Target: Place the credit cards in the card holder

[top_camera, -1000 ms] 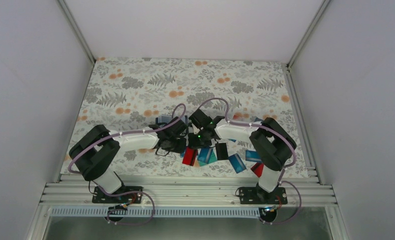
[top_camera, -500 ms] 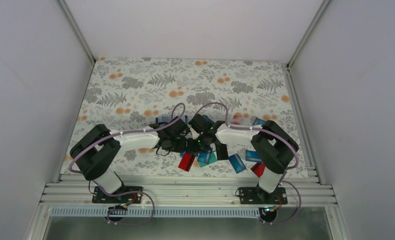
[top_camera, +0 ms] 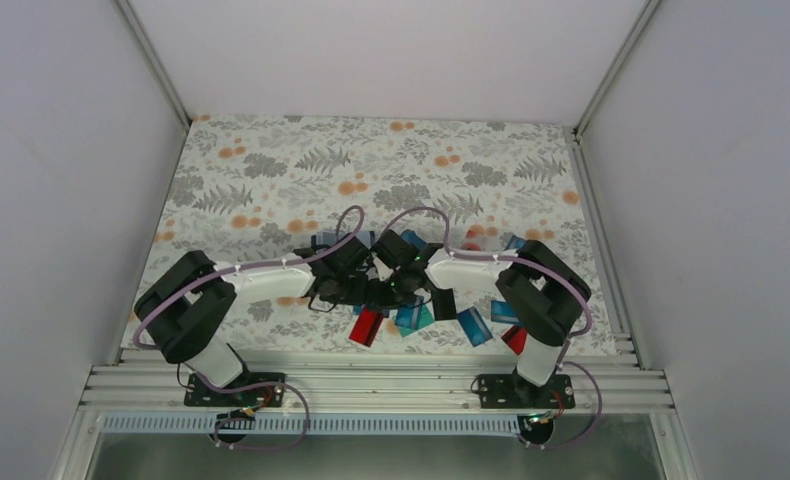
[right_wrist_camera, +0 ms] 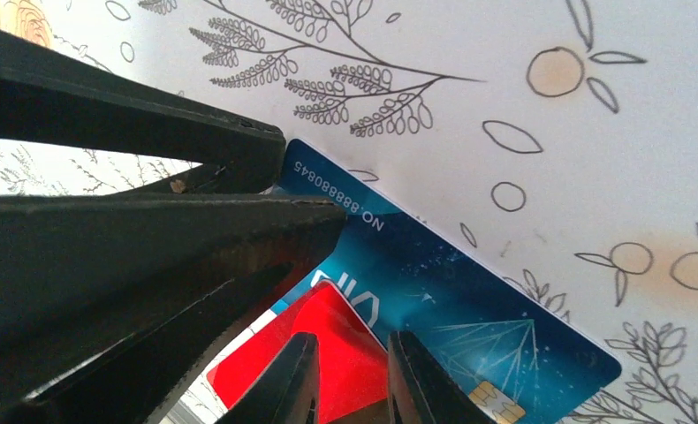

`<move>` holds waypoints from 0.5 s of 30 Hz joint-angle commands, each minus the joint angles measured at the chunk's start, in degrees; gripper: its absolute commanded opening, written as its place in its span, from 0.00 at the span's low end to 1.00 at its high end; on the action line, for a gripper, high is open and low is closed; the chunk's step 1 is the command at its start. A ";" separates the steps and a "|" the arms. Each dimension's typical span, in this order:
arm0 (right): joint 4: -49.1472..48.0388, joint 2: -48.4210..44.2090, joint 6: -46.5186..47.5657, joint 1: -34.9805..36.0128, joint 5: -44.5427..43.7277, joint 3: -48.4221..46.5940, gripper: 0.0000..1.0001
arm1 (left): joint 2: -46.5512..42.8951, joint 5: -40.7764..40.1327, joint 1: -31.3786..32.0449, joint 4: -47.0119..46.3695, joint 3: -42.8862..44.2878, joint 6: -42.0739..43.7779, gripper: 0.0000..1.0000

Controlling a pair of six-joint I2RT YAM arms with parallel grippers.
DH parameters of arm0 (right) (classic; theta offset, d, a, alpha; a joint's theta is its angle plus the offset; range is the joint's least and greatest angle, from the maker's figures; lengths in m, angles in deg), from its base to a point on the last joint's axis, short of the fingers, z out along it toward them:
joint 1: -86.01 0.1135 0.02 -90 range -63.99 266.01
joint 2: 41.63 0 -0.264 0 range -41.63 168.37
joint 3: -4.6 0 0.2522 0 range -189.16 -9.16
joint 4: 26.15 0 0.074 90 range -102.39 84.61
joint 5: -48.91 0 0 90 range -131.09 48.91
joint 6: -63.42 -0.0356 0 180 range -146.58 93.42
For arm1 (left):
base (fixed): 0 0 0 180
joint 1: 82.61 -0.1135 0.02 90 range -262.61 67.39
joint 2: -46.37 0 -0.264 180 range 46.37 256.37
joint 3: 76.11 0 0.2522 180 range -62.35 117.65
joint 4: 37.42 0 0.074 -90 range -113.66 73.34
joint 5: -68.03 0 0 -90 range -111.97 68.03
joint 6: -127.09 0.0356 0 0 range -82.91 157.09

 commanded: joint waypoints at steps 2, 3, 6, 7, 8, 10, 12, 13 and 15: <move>-1.30 2.13 3.12 7.46 3.46 2.21 0.20 | 2.36 1.91 1.62 1.23 -2.13 2.05 0.24; -1.52 1.71 3.10 7.59 3.59 2.73 0.20 | 1.90 1.91 1.63 1.15 -2.29 1.78 0.24; -2.19 0.53 2.80 8.18 3.63 4.13 0.20 | 0.42 2.24 1.47 0.93 -3.45 0.42 0.24; -2.48 0.21 2.64 8.34 3.62 4.60 0.20 | 0.03 2.34 1.40 0.85 -3.90 -0.10 0.24; -2.69 -0.07 2.44 8.45 3.56 5.03 0.20 | -0.41 2.36 1.30 0.73 -4.27 -0.70 0.24; -3.56 -0.86 1.97 8.78 3.52 5.72 0.20 | -1.22 2.71 0.98 0.52 -5.19 -1.74 0.24; -4.49 -1.51 1.62 9.32 3.46 6.18 0.21 | -2.11 3.32 0.58 -0.17 -6.08 -2.85 0.24; -4.72 -1.64 1.63 9.56 3.31 6.21 0.21 | -2.57 4.06 0.38 -0.85 -6.61 -3.31 0.24; -5.02 -1.99 1.62 10.37 2.55 6.21 0.21 | -3.23 5.35 -0.21 -2.15 -7.49 -4.19 0.24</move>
